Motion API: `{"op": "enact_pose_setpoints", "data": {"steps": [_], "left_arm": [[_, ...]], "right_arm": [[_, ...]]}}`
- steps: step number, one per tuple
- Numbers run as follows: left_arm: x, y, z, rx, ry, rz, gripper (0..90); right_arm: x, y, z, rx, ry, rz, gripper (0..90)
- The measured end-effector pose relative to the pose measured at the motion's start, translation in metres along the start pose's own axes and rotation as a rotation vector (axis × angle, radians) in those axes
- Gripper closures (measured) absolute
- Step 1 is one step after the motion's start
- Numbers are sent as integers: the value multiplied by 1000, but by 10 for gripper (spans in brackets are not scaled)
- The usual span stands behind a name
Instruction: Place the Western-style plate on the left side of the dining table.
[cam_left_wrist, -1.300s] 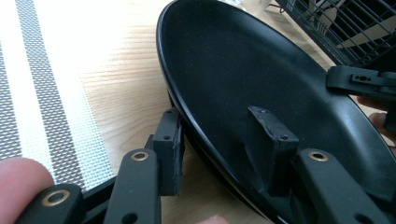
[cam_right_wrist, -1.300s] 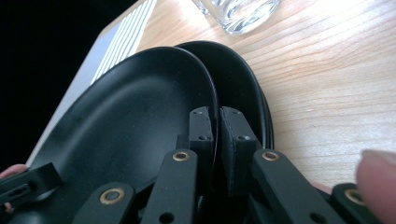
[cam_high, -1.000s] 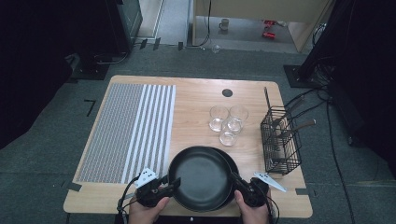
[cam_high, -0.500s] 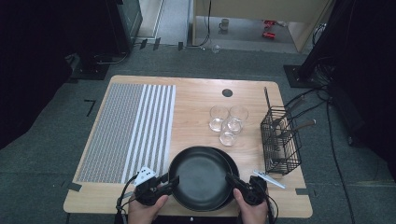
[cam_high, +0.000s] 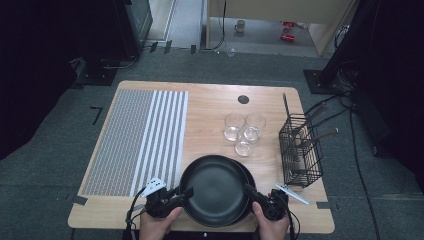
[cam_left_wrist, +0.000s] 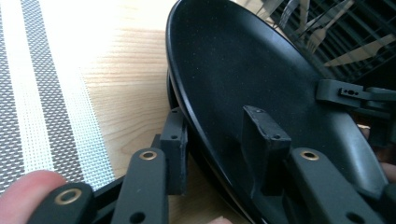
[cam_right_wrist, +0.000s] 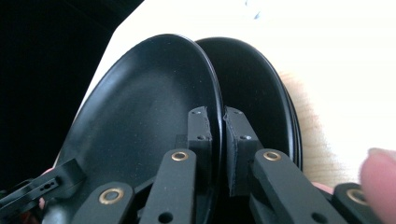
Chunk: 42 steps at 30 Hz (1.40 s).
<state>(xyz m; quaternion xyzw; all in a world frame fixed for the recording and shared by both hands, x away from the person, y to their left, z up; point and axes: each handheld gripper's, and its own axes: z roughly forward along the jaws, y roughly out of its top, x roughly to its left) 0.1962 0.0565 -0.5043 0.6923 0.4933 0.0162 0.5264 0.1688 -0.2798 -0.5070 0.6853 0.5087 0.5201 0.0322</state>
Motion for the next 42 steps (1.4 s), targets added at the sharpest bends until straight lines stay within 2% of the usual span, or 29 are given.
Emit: {"op": "enact_pose_setpoints", "data": {"steps": [3,6,10,14,21,31,38,42], "left_arm": [[-2,1,-3,-13,-6,14,665],[-4,2,-5,-17,11,23,662],[-1,4,-9,-19,-24,37,678],[-3,5,-12,-34,-18,35,683],[3,14,-19,-44,-24,30,691],[10,36,-38,-84,-2,39,692],[26,45,-52,-98,17,22,692],[36,51,-58,-100,31,15,691]], "right_arm": [[2,0,-2,-24,6,0,836],[5,0,-3,-36,19,-1,841],[8,1,-5,-53,24,-18,840],[11,3,-6,-65,34,-22,839],[18,6,-1,-62,51,-17,840],[44,17,11,-75,85,-40,840],[66,23,27,-57,93,-54,840],[77,24,43,-40,101,-50,840]]}}
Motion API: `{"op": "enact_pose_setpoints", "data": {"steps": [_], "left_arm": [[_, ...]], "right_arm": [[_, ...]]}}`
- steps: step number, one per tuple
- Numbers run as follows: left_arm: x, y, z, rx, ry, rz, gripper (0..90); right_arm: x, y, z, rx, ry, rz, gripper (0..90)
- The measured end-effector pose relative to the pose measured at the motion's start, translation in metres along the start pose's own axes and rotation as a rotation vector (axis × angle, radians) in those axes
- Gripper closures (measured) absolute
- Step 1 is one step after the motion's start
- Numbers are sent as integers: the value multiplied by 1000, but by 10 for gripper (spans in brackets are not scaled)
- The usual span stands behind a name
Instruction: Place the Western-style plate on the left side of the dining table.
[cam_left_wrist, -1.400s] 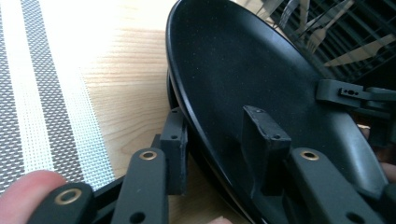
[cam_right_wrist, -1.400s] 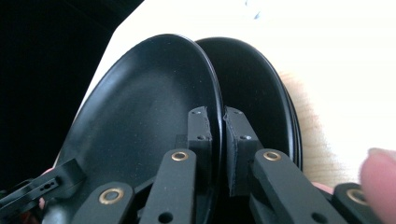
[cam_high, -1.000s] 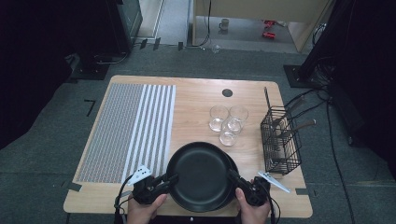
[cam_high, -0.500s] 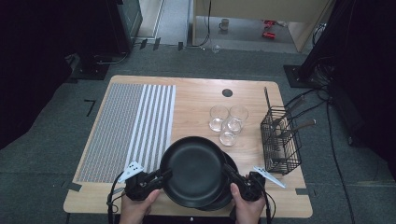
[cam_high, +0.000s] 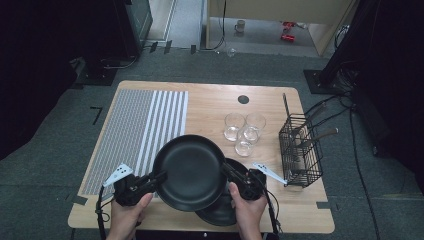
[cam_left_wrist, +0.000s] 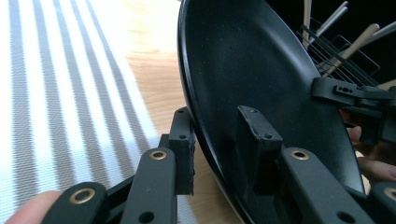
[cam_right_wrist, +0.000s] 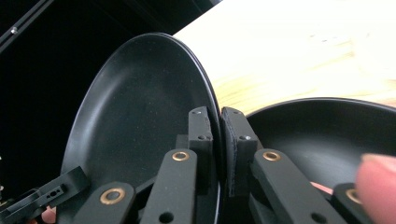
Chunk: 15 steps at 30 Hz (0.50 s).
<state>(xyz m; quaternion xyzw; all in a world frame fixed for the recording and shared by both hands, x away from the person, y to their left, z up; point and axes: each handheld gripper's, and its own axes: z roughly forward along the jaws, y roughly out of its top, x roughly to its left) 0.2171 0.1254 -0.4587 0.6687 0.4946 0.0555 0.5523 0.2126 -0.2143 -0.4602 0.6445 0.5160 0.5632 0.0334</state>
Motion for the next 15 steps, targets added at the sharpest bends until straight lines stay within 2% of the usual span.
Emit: {"op": "enact_pose_setpoints", "data": {"steps": [8,10,15], "left_arm": [[27,17,-10,16,15,-13,690],[33,22,-12,24,15,-14,690],[46,32,-19,14,29,-15,690]], "right_arm": [[15,0,24,15,9,-5,841],[23,1,34,23,12,-9,842],[32,3,46,23,23,-16,842]]}}
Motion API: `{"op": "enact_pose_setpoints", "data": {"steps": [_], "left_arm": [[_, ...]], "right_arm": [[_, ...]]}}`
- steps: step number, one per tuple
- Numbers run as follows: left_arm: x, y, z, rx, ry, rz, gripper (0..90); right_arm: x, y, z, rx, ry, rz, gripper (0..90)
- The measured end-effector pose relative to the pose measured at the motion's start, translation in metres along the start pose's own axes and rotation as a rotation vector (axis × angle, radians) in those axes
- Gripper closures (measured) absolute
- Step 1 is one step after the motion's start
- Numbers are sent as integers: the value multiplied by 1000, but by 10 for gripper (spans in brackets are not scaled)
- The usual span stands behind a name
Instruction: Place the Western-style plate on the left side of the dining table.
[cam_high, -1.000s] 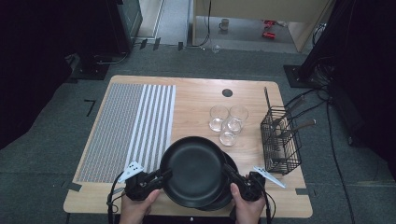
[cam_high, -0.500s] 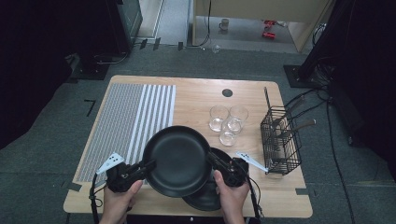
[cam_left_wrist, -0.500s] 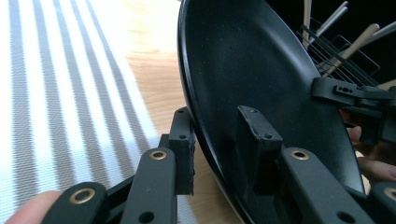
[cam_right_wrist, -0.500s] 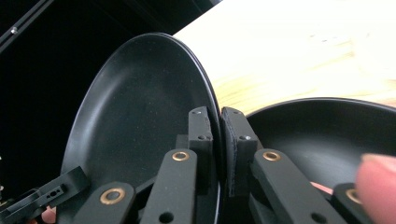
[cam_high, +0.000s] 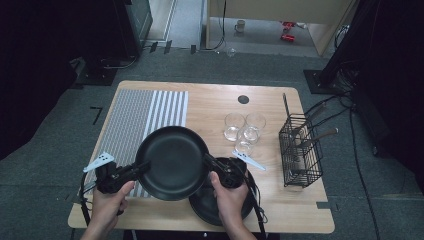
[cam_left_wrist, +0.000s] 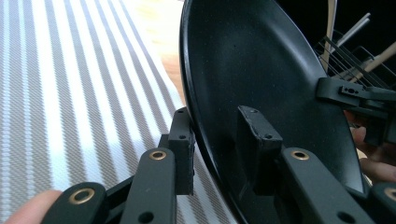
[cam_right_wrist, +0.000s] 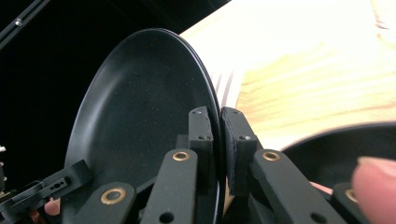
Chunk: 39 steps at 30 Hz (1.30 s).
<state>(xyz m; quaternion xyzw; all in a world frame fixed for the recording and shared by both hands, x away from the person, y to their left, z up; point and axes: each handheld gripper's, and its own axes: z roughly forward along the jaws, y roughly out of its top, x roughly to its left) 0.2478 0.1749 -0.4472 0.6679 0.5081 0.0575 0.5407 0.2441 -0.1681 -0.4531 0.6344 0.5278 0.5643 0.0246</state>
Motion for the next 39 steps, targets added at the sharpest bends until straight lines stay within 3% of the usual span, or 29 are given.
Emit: {"op": "enact_pose_setpoints", "data": {"steps": [11,16,25,39], "left_arm": [[31,19,-7,7,30,-1,686],[47,25,-8,2,42,-23,684],[72,30,-4,13,69,-53,679],[107,34,4,32,99,-103,672]], "right_arm": [[17,6,38,35,8,6,840],[24,7,56,48,7,3,841],[27,9,90,86,-6,10,839],[30,7,126,139,-33,17,838]]}}
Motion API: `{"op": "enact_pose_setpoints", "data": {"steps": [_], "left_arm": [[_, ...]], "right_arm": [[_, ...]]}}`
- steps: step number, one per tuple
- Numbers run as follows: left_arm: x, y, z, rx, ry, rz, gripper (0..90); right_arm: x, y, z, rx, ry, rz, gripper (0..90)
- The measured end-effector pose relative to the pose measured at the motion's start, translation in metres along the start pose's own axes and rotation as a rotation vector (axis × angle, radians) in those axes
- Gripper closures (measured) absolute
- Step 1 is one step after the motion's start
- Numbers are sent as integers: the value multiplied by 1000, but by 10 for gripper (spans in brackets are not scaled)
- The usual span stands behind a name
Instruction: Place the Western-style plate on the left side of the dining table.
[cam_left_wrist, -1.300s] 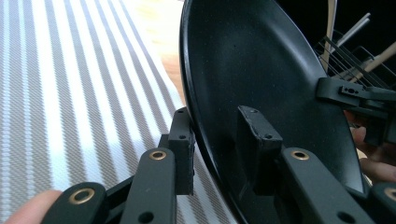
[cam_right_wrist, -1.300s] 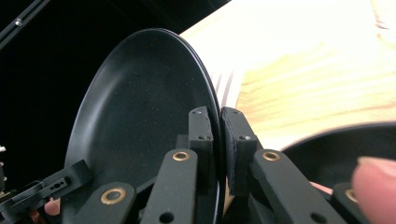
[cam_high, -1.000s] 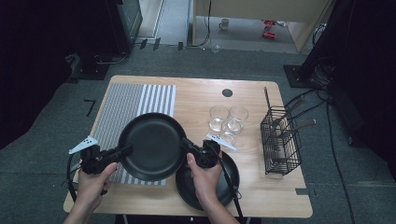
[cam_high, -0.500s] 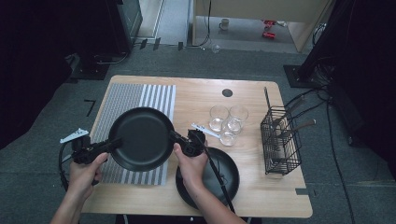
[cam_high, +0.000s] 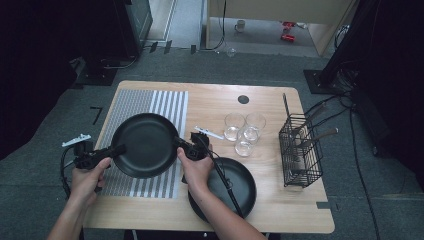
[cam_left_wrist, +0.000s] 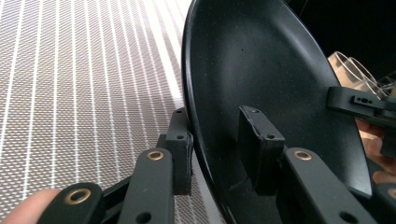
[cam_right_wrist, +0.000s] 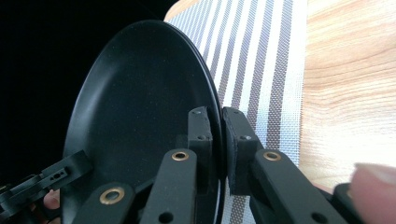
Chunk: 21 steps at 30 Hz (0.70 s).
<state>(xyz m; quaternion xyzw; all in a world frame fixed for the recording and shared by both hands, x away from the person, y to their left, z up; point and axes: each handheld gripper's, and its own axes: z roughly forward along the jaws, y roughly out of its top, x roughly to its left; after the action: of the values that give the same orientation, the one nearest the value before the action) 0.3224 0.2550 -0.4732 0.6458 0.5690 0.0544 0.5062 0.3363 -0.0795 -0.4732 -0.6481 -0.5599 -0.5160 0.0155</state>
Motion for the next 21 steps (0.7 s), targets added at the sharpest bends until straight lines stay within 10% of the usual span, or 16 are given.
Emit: {"op": "enact_pose_setpoints", "data": {"steps": [21], "left_arm": [[42,11,20,18,13,-82,669]], "right_arm": [[1,14,49,61,-35,21,839]]}}
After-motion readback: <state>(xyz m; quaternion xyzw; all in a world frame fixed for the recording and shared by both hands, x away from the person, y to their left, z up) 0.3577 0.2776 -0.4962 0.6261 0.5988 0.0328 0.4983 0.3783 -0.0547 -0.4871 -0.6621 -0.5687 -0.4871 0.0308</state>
